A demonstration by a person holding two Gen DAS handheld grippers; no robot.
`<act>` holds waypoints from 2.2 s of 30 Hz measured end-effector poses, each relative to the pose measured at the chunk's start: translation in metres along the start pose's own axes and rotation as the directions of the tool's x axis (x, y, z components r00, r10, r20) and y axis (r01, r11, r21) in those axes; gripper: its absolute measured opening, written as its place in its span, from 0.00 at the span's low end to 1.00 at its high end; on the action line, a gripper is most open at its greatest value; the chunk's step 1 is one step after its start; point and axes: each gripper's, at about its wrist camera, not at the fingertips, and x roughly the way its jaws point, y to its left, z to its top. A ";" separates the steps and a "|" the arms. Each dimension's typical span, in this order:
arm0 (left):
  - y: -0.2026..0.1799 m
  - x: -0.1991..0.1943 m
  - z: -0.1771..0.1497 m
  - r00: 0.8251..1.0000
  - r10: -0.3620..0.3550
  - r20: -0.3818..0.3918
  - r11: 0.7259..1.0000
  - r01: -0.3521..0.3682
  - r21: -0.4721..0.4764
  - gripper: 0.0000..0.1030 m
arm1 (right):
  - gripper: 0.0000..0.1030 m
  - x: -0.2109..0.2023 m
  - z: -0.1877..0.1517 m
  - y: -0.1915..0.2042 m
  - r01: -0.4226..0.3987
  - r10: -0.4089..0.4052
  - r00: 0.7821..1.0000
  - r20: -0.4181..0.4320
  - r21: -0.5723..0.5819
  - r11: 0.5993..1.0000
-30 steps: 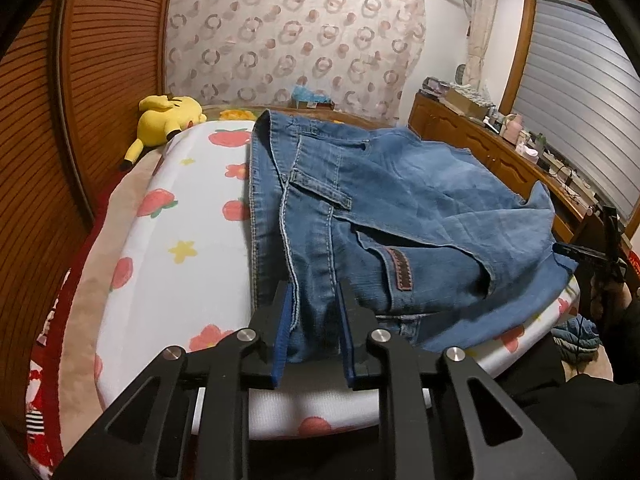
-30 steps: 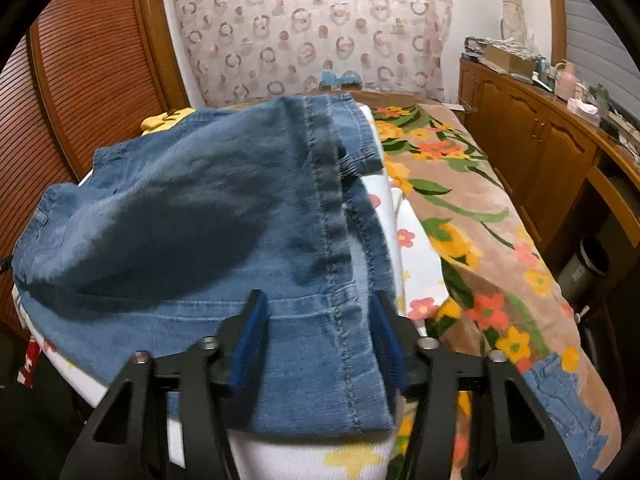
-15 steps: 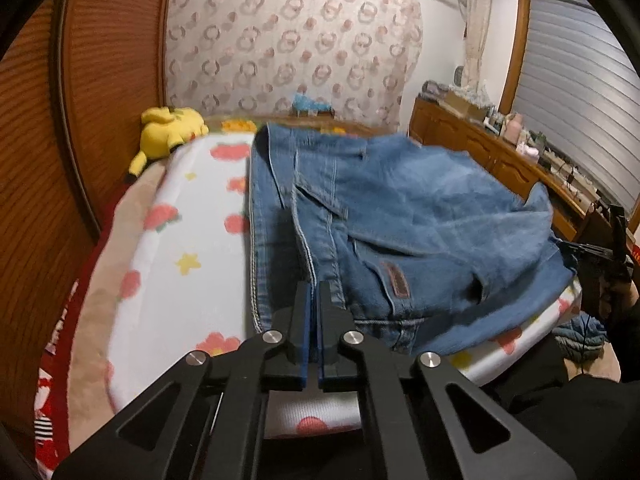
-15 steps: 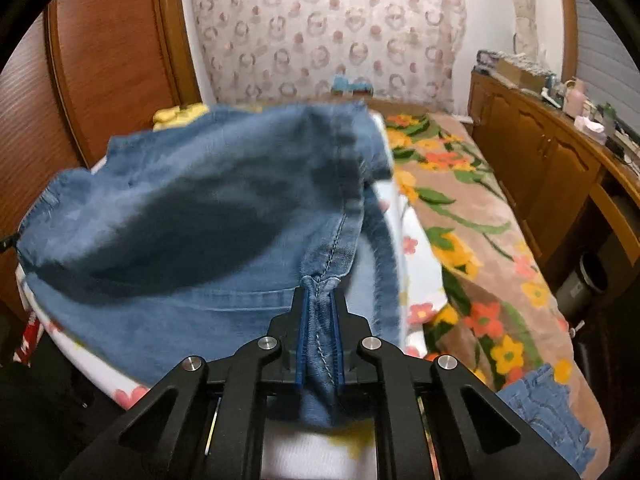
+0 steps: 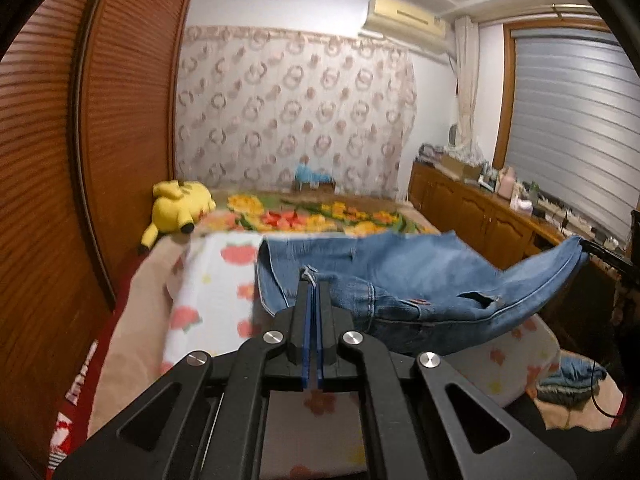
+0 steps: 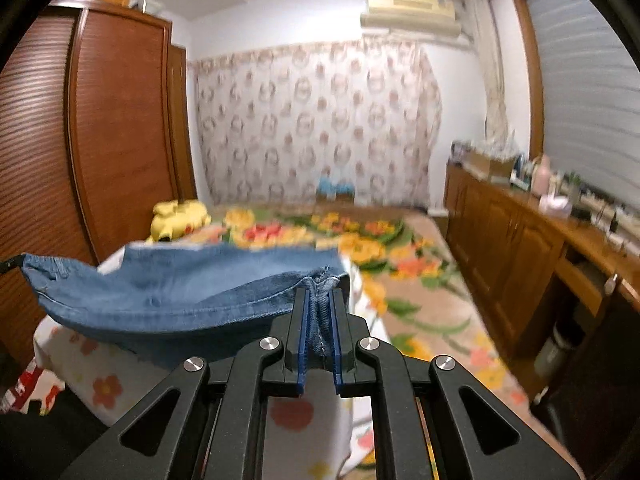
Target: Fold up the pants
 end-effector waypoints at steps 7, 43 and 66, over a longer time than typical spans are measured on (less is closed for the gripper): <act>-0.007 -0.014 0.040 0.995 -0.001 0.104 0.999 -0.003 0.033 0.02 | 0.08 -0.035 0.038 0.006 0.038 -0.032 0.991 0.126 -0.043 0.998; 0.025 0.170 0.042 0.984 0.127 -0.124 0.992 -0.123 0.038 0.02 | 0.08 0.165 0.092 0.009 0.035 -0.039 0.998 -0.047 -0.092 0.995; 0.070 0.279 0.031 0.943 0.198 -0.268 0.979 -0.204 0.007 0.02 | 0.08 0.308 0.085 0.020 -0.004 -0.030 0.985 -0.171 -0.195 0.981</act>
